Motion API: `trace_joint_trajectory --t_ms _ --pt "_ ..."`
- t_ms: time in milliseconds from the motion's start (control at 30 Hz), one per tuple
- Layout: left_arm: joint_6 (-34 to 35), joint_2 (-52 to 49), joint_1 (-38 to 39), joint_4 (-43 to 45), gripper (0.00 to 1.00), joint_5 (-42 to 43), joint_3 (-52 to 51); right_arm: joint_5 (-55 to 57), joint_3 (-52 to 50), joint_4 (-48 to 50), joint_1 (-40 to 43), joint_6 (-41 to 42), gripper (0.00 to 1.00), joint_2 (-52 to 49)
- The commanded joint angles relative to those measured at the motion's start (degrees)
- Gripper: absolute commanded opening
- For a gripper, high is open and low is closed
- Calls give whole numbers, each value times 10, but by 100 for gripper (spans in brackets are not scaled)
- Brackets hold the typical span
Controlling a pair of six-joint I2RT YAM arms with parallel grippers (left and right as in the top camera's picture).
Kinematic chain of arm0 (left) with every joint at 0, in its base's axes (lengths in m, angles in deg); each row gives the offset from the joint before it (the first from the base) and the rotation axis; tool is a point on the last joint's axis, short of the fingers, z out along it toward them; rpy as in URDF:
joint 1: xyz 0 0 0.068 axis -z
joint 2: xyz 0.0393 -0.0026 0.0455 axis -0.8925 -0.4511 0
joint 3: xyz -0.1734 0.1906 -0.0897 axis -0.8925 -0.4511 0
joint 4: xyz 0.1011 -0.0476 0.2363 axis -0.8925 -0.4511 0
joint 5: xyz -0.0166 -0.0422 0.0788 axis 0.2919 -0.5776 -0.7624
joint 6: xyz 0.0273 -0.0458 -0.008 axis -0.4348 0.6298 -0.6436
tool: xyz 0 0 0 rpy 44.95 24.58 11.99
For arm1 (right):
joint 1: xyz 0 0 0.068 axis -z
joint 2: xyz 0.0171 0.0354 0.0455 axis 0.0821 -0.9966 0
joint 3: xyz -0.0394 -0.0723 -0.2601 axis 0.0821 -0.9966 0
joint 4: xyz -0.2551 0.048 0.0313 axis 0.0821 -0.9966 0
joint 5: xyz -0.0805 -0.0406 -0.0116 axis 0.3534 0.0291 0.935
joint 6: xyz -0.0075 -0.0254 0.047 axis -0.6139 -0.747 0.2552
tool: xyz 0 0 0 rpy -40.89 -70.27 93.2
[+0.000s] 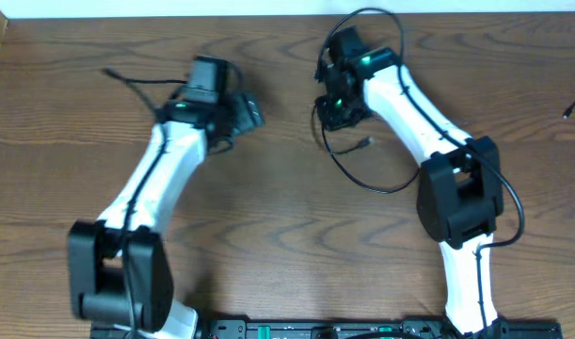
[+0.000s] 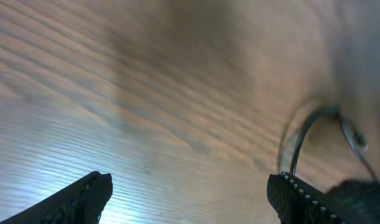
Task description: Untangle cables
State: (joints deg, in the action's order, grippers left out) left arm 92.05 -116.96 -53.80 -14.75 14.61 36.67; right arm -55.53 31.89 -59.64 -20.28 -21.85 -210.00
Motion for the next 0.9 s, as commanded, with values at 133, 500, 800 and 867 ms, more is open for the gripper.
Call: trace_joint_trajectory --t_ms 133,500,800,867 --pt "-8 4 -32 -20 86 -3 5 87 -2 -6 -31 3 29 -29" --pt "-8 4 -32 -25 86 -3 4 64 -2 21 -35 -38 39 -42" --pt "-11 4 -32 -30 86 -3 4 65 -4 -19 -50 -211 65 -48" --pt "-12 4 -32 -30 86 -3 4 62 -5 -30 -50 -240 65 -48"
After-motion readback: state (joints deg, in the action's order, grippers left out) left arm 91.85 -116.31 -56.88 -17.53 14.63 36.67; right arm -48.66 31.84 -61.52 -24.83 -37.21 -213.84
